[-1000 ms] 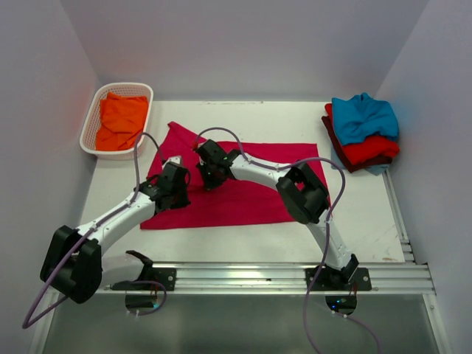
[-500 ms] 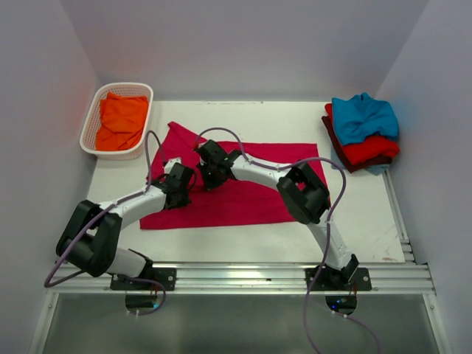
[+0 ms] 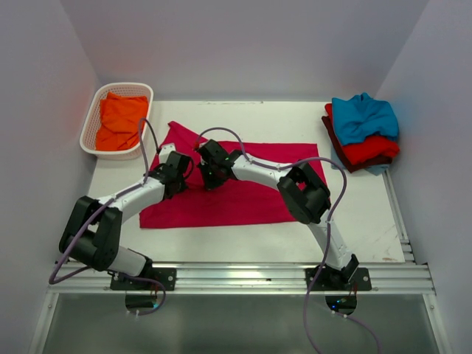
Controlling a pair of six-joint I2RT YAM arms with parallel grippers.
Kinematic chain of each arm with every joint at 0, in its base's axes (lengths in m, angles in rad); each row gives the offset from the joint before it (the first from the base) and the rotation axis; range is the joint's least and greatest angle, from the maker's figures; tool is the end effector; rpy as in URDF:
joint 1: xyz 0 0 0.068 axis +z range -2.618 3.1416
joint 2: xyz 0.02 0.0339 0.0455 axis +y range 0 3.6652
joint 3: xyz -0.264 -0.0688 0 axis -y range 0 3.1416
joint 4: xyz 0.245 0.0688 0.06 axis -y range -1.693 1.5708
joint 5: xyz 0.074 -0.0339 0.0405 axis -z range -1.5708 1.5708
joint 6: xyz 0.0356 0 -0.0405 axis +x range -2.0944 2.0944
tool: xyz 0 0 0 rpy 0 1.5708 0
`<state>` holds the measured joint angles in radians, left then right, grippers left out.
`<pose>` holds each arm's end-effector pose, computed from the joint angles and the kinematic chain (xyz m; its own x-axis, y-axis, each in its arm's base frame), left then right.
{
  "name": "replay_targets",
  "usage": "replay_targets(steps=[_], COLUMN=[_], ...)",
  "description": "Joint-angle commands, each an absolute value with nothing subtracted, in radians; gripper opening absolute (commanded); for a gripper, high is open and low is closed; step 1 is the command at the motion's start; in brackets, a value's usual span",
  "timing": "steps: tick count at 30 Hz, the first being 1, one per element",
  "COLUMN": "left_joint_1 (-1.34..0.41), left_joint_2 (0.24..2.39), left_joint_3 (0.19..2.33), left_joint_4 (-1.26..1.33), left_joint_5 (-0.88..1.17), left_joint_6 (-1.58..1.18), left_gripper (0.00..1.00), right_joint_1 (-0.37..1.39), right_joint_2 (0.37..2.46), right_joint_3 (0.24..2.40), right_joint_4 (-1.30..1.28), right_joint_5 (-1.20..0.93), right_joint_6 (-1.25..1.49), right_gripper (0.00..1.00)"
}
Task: Fold and stack the t-shirts
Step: Fold the flattened tshirt in 1/3 of the way
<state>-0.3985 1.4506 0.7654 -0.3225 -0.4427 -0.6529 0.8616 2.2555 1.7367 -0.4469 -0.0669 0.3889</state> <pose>0.2572 -0.0918 0.1772 -0.7040 -0.2992 -0.6441 -0.3623 0.9313 -0.0365 0.3185 0.3748 0.1585 -0.7921 -0.3421 -0.5055 -0.5205 0.8112 0.2666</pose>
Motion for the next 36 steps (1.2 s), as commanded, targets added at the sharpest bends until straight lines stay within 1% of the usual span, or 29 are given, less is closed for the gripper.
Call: replay_targets(steps=[1, 11, 21, 32, 35, 36], left_joint_1=[-0.37, -0.324, -0.325, -0.321, -0.321, -0.322], left_joint_2=[1.479, 1.557, 1.5, 1.623, 1.583, 1.531], left_joint_3=[0.799, 0.816, 0.859, 0.882, 0.868, 0.856], left_joint_4=[-0.253, -0.158, -0.129, -0.077, -0.089, -0.09], left_joint_5=[-0.491, -0.508, -0.471, -0.446, -0.42, -0.416], left_joint_6=[-0.626, -0.603, -0.575, -0.551, -0.563, -0.568], left_gripper=[0.0, 0.0, 0.0, 0.0, 0.0, 0.0], right_joint_1=[0.841, 0.841, 0.841, 0.841, 0.839, 0.839], right_joint_2=[2.257, 2.252, 2.252, 2.25, 2.24, 2.237], right_joint_3=[1.695, 1.692, 1.683, 1.674, 1.66, 1.655], right_joint_4=[-0.522, -0.523, -0.522, -0.518, -0.509, -0.505], right_joint_5=[-0.012, -0.006, -0.005, -0.003, 0.018, 0.02], right_joint_6=[0.373, 0.371, 0.368, 0.368, 0.368, 0.368], right_gripper=[0.01, 0.01, 0.0, 0.0, 0.0, 0.0])
